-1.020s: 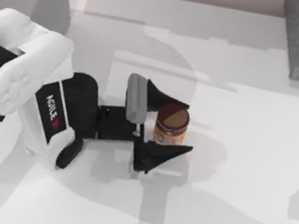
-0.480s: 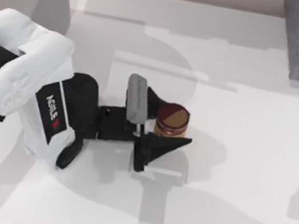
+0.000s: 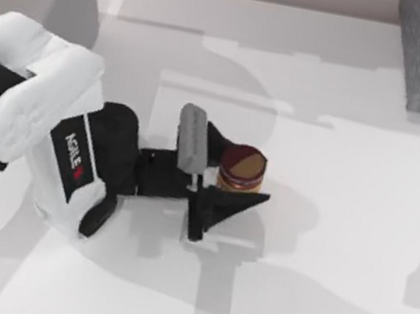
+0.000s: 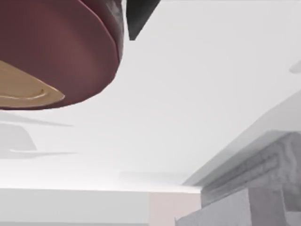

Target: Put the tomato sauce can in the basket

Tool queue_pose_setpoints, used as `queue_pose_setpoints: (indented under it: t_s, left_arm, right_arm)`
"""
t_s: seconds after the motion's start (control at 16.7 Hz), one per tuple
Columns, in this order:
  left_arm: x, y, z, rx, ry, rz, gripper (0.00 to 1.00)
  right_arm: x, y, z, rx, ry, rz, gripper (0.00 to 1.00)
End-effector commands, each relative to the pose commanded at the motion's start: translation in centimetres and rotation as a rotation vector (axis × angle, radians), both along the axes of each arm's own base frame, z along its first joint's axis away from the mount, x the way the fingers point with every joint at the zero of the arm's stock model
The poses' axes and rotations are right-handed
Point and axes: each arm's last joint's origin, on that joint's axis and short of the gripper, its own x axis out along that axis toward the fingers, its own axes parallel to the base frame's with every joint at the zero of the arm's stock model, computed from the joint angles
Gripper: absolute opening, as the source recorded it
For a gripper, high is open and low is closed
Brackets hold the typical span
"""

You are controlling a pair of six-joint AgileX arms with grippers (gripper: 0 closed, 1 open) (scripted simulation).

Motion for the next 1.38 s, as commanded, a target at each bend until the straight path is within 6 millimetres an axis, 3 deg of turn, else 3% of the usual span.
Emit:
queue_pose_setpoints:
  t_s: [0.24,0.42,0.72,0.9,1.14,1.26,1.38]
  left_arm:
    - [0.0,0.3,0.2,0.002,0.006,-0.003,0.00]
    - [-0.4,2.1,1.8,0.018,0.069,-0.018,0.00]
    - [-1.4,8.4,7.3,0.021,0.162,0.047,0.00]
    - [-2.5,12.6,12.1,-0.005,0.111,0.102,0.00]
    - [-6.8,17.1,20.1,-0.029,-0.080,0.155,0.00]
    - [-10.0,18.4,22.4,-0.024,-0.139,0.162,0.00]
    - [-13.1,19.2,23.2,-0.013,-0.154,0.143,0.00]
  right_arm:
    - [0.0,0.0,0.0,0.000,0.000,0.000,1.00]
    - [0.0,0.0,0.0,0.000,0.000,0.000,1.00]
    - [0.0,0.0,0.0,0.000,0.000,0.000,1.00]
    - [0.0,0.0,0.0,0.000,0.000,0.000,1.00]
    - [0.0,0.0,0.0,0.000,0.000,0.000,1.00]
    - [0.0,0.0,0.0,0.000,0.000,0.000,1.00]
    - [0.0,0.0,0.0,0.000,0.000,0.000,1.00]
